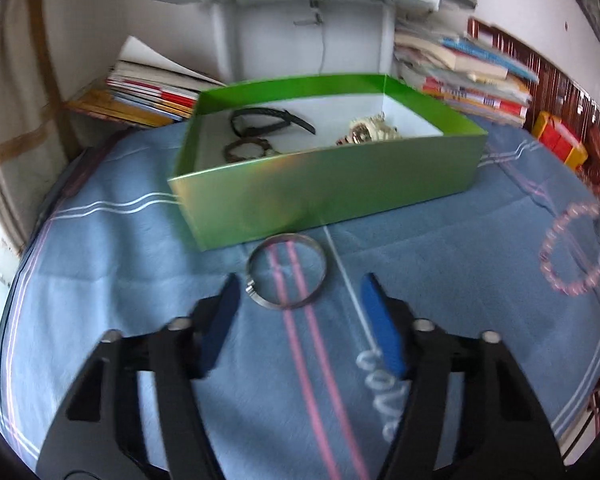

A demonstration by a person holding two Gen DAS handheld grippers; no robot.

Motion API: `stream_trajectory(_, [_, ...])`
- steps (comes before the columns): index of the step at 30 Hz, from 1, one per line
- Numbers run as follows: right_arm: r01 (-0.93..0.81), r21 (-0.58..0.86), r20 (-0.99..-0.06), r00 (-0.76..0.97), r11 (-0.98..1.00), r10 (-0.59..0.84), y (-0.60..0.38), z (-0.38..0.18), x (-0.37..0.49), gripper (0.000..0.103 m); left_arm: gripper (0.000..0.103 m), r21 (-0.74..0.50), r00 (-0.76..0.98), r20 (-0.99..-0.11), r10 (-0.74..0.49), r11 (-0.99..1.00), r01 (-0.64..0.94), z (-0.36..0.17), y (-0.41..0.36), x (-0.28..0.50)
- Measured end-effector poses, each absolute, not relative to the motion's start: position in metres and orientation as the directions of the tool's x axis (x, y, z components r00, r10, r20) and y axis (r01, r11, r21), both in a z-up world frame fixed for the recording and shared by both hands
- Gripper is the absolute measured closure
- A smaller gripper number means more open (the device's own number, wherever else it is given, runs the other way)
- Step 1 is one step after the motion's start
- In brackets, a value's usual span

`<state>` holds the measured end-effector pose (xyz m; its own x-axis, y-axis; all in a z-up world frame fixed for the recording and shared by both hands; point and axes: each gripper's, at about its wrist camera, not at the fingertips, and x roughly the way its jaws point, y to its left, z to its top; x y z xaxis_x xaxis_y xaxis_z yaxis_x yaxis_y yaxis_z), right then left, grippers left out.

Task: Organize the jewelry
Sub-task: 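Lift the pink bracelet with the right tool while the left tool moves to the silver hoop, then close the left tool on the silver hoop ring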

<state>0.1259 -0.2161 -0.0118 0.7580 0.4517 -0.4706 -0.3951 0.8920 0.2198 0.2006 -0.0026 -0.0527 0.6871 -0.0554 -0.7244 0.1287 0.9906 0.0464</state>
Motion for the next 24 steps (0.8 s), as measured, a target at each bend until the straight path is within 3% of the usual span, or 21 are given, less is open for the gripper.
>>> stream_trajectory(4, [-0.414,0.222,-0.467,0.749,0.883,0.469,-0.217,-0.012,0.127,0.095,0.076,0.052,0.633,-0.773,-0.042,0.990,0.129,-0.068,-0.013,0.227])
stream_trajectory(5, [-0.417,0.225,-0.468,0.747,0.881,0.473,-0.218,-0.013,0.127,0.095,0.091,0.040,0.607,-0.793,-0.047,0.991,0.128,-0.076,-0.014,0.233])
stream_trajectory(8, [-0.425,0.232,-0.468,0.740,0.875,0.483,-0.220,-0.014,0.128,0.095,0.100,0.037,0.622,-0.782,-0.043,0.993,0.115,-0.079,-0.015,0.235])
stream_trajectory(24, [-0.464,0.158,-0.468,0.742,0.872,0.480,-0.197,-0.010,0.107,0.095,0.100,-0.040,0.767,-0.635,-0.092,0.996,0.086,-0.016,0.003,0.108])
